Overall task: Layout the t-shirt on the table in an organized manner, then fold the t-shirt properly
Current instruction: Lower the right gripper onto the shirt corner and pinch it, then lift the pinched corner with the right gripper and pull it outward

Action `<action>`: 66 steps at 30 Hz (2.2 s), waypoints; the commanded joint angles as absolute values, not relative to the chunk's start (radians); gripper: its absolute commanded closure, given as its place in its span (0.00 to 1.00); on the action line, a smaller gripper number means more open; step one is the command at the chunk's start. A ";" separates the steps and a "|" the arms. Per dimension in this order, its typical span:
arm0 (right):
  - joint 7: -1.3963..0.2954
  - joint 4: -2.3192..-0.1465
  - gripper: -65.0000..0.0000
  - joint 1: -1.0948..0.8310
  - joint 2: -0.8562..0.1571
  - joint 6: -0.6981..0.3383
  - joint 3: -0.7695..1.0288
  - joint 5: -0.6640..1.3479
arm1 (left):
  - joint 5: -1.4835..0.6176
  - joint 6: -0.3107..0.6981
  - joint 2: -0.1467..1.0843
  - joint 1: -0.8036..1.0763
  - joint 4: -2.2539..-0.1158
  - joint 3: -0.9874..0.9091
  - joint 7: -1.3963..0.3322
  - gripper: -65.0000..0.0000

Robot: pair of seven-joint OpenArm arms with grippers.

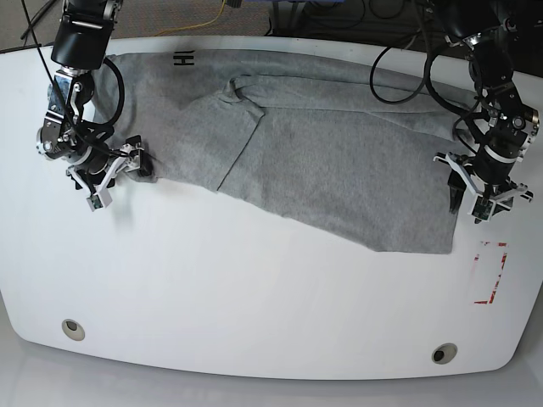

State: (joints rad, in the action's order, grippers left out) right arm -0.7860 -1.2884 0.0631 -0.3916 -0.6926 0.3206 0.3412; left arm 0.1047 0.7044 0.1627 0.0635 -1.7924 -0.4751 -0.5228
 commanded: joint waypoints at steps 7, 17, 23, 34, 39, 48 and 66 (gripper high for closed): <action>-0.779 -1.303 0.53 0.077 -0.410 -0.698 0.326 0.348 | 0.093 0.698 0.179 0.050 -1.773 -0.479 -0.498 0.59; -0.779 -1.303 1.00 0.079 -0.410 -0.698 0.325 0.348 | 0.093 0.698 0.179 0.050 -1.773 -0.479 -0.498 0.59; -0.786 -1.360 1.00 0.074 -0.410 -0.698 0.325 0.348 | 0.093 0.698 0.182 0.048 -1.773 -0.479 -0.498 0.59; -0.895 -1.593 1.00 0.044 -0.410 -0.698 0.334 0.348 | 0.093 0.698 0.182 0.047 -1.767 -0.478 -0.496 0.59; -0.964 -1.709 1.00 0.008 -0.410 -0.698 0.335 0.348 | 0.093 0.698 0.182 0.047 -1.767 -0.478 -0.496 0.59; -1.086 -1.933 1.00 -0.082 -0.375 -0.698 0.407 0.349 | 0.093 0.698 0.182 0.045 -1.767 -0.478 -0.496 0.59; -1.191 -2.000 1.00 -0.337 -0.343 -0.698 0.510 0.630 | 0.093 0.698 0.182 0.045 -1.765 -0.476 -0.496 0.59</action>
State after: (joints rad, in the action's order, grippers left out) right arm -1.2095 -1.9823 -0.3218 -0.3256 -0.6998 0.5030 0.5861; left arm 0.1051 0.7044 0.1703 0.0605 -1.7508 -0.4747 -0.5232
